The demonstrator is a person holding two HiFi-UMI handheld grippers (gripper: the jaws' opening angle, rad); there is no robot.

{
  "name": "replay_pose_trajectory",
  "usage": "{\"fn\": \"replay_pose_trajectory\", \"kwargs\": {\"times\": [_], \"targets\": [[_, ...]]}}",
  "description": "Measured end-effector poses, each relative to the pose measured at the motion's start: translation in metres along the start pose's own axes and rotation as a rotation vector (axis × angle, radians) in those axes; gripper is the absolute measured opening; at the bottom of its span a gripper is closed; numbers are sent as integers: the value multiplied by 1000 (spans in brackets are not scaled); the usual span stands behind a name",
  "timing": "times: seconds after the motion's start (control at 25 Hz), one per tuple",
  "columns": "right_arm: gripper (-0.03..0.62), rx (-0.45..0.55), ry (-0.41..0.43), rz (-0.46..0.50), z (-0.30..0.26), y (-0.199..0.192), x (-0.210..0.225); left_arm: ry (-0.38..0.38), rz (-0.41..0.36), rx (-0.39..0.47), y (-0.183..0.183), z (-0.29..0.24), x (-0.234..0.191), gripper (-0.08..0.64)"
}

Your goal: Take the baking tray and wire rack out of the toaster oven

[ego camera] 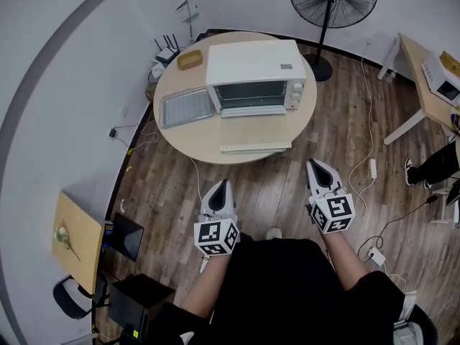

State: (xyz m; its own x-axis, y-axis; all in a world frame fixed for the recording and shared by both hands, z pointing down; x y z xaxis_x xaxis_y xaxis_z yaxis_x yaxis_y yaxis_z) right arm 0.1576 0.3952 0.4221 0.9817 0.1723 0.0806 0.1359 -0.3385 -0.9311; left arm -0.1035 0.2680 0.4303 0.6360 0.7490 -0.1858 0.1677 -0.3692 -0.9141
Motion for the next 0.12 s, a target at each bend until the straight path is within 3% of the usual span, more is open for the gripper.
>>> {"fn": "replay_pose_trajectory", "kwargs": {"times": [0.12], "targets": [[0, 0, 3, -9, 0, 0, 1, 2, -14, -5, 2, -3, 3, 18]]}}
Point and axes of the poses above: the fingertips, and each gripper's own axes: z backward along the fingers, x to its right, y out of its top, the point moved 8 cm from there along z, backward along the fingers, and after that the axes turned 10 degrees about -x, right-handed, at the moved point
